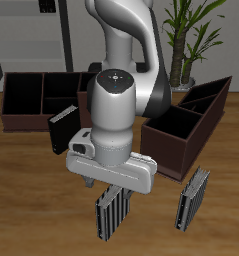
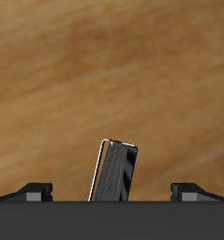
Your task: Place the orange book into the back desk caddy's right compartment and place the right striped book into the back desk caddy's left compartment and place the black book into the back desk caddy's left compartment
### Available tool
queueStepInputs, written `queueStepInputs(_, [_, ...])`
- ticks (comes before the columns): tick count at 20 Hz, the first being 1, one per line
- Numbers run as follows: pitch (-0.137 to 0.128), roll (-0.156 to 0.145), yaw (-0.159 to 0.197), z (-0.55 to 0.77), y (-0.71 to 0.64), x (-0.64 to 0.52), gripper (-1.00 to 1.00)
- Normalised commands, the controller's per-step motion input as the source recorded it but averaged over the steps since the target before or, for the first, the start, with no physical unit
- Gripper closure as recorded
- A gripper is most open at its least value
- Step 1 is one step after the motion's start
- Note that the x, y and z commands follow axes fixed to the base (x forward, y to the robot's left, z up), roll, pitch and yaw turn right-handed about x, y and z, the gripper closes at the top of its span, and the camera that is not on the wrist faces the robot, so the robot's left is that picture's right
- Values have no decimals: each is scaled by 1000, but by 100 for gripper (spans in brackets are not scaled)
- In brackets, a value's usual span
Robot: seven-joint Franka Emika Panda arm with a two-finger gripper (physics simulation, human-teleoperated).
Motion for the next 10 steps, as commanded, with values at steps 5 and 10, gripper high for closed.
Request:
queueStepInputs(5, [37, 15, 2, -280, 120, 49, -100])
queueStepInputs(10, [61, 22, -2, -277, -53, 88, -100])
